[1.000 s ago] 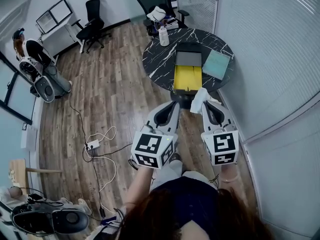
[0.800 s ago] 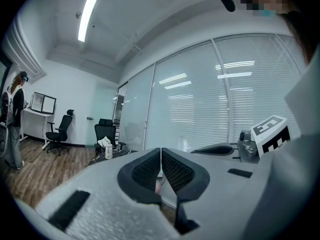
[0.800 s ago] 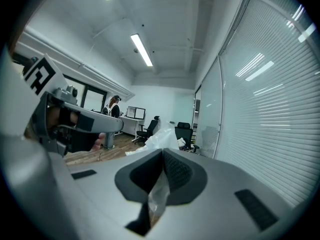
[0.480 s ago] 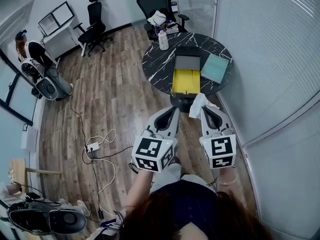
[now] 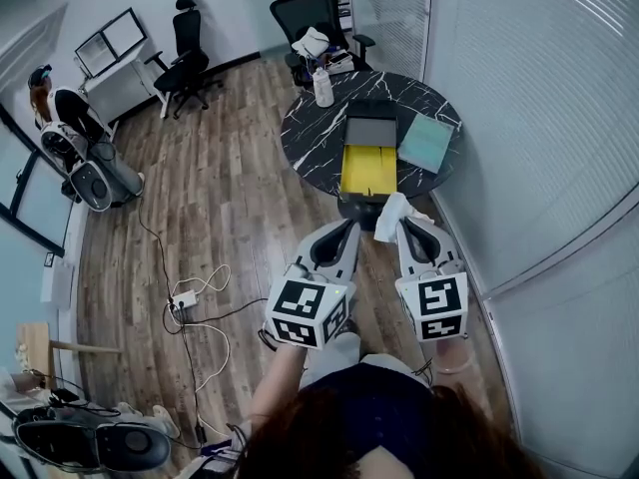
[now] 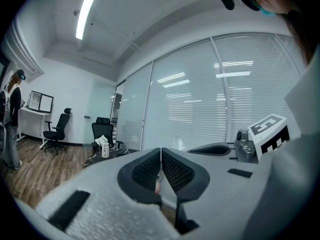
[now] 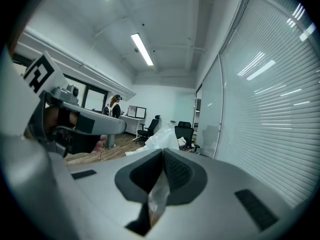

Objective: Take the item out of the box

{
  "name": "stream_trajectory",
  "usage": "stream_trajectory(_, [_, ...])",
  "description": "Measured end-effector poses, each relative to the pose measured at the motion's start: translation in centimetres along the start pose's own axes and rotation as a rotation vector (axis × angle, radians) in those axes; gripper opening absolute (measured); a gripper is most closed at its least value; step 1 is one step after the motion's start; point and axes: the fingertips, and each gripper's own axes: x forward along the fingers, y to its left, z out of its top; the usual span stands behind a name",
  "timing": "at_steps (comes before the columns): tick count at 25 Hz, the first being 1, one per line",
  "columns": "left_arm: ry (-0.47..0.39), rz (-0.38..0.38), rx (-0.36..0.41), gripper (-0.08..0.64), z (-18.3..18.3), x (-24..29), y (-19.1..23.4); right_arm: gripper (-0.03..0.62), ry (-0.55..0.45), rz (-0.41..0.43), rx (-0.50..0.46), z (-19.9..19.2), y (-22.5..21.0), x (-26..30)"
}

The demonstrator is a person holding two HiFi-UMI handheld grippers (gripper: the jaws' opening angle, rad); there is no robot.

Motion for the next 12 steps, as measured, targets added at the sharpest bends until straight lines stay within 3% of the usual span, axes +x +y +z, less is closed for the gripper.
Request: stream_trajectory(12, [0.011, -0.014, -0.010, 0.028, 0.0, 1.5, 1.5, 0.026, 0.011, 0.012, 0.002, 0.4, 0.0, 2.3])
